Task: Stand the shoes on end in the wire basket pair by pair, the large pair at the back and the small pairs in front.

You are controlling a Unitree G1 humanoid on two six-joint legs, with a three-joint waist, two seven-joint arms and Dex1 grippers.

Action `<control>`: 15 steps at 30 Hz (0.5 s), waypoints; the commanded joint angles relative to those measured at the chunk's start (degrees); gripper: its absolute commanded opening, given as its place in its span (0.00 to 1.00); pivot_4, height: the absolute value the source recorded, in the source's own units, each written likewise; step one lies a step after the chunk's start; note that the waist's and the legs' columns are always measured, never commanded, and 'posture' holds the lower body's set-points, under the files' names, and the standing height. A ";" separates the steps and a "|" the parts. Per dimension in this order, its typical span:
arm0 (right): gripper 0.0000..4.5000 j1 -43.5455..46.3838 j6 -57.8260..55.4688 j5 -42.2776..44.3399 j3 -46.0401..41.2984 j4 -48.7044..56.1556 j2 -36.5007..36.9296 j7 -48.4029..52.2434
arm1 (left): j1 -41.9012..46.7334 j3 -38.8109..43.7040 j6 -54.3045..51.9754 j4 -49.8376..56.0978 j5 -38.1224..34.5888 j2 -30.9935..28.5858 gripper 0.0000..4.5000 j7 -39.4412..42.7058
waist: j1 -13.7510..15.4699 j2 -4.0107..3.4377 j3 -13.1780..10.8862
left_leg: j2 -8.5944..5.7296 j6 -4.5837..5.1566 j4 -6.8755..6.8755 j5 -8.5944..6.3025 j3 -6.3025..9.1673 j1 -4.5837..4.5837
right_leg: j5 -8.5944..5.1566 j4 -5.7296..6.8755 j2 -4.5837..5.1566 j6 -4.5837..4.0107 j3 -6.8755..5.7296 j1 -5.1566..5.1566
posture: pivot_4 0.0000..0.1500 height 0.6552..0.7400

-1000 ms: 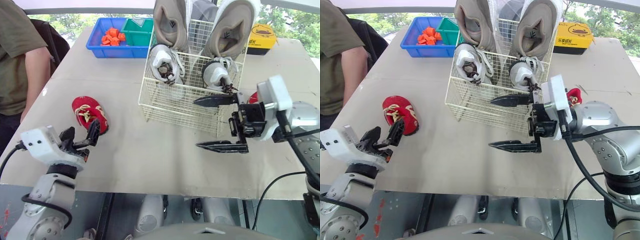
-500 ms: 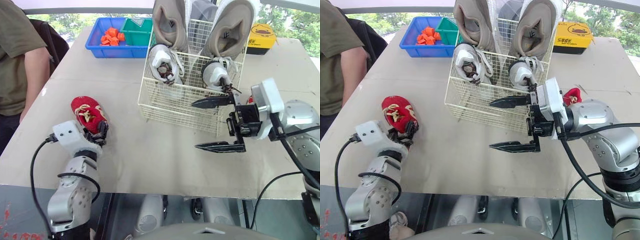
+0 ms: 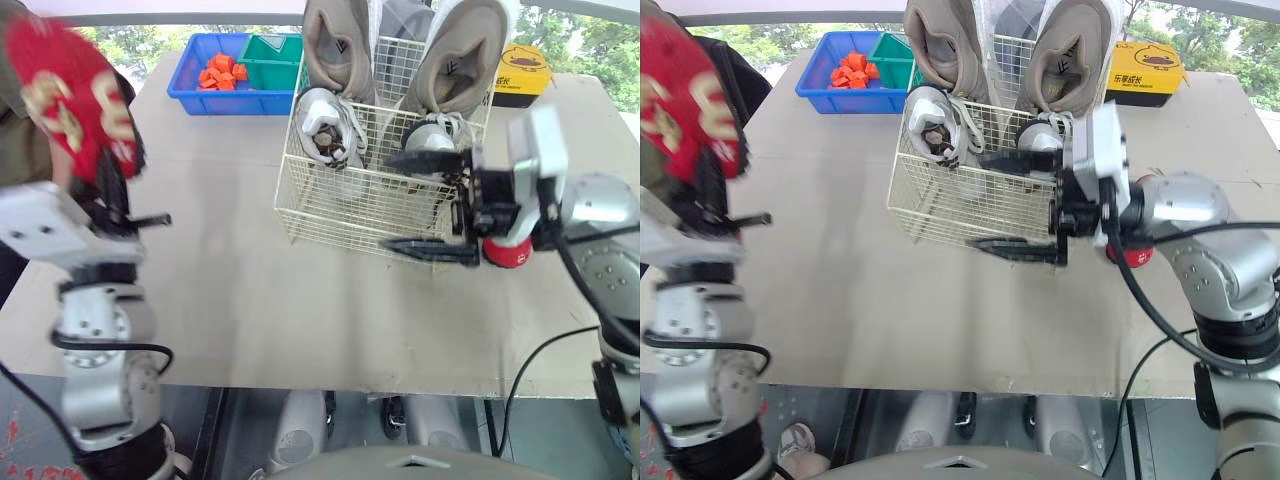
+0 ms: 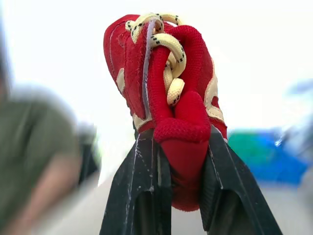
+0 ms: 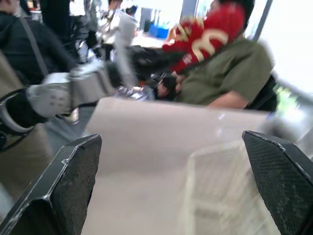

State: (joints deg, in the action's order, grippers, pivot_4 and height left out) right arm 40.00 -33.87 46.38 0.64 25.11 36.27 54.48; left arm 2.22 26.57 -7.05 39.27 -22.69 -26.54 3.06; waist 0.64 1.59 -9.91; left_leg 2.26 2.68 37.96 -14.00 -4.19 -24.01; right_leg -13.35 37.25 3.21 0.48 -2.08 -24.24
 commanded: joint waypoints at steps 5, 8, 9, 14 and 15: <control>1.00 16.12 -6.68 5.58 -6.16 -11.27 6.58 5.89 | -3.55 2.91 -3.34 6.43 -24.55 -17.51 0.09 33.22 | -0.24 -0.16 -0.10 | -0.02 0.20 -0.13 0.13 0.01 -0.10 | 0.01 -0.27 0.03 0.01 -0.09 0.00 | 1.00 1.00; 1.00 23.72 -10.89 5.21 -4.51 -17.00 10.76 10.76 | -4.18 2.48 -6.67 3.42 -29.49 -27.13 0.09 48.13 | -0.59 -0.37 -0.20 | -0.04 -0.04 -0.16 0.30 0.01 -0.40 | 0.01 -0.27 0.02 0.01 -0.18 -0.30 | 1.00 1.00; 1.00 25.79 -11.68 4.16 -2.90 -18.20 11.71 12.64 | -2.58 1.40 -7.22 1.61 -29.95 -29.86 0.09 51.79 | -0.58 -0.44 -0.23 | -0.03 -0.04 -0.15 0.30 0.06 -0.53 | 0.01 -0.26 -0.01 0.01 -0.25 -0.43 | 1.00 1.00; 1.00 34.49 -16.16 -2.68 7.74 -22.99 12.17 18.97 | 9.49 -8.39 -5.82 -7.34 -25.86 -35.75 0.09 65.29 | -1.35 -0.64 -0.28 | -0.01 0.24 -0.14 0.15 0.03 -0.62 | 0.00 -0.24 -0.27 0.02 -0.25 -0.53 | 1.00 1.00; 1.00 35.63 -16.60 -4.09 10.07 -23.21 11.81 20.45 | 12.04 -10.75 -4.78 -9.06 -24.22 -35.84 0.09 68.04 | -1.53 -0.64 -0.29 | -0.01 0.25 -0.11 0.15 -0.05 -0.59 | 0.06 -0.18 -0.30 0.13 -0.20 -0.53 | 1.00 1.00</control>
State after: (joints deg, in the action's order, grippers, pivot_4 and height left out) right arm 73.30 -49.67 44.45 8.38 1.88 48.12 72.51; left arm 12.07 18.05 -13.92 31.93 -48.77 -61.63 66.88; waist -0.88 0.95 -10.20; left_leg 2.25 2.93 37.86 -13.84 -4.29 -24.63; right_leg -13.22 37.08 2.80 0.73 -2.32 -24.82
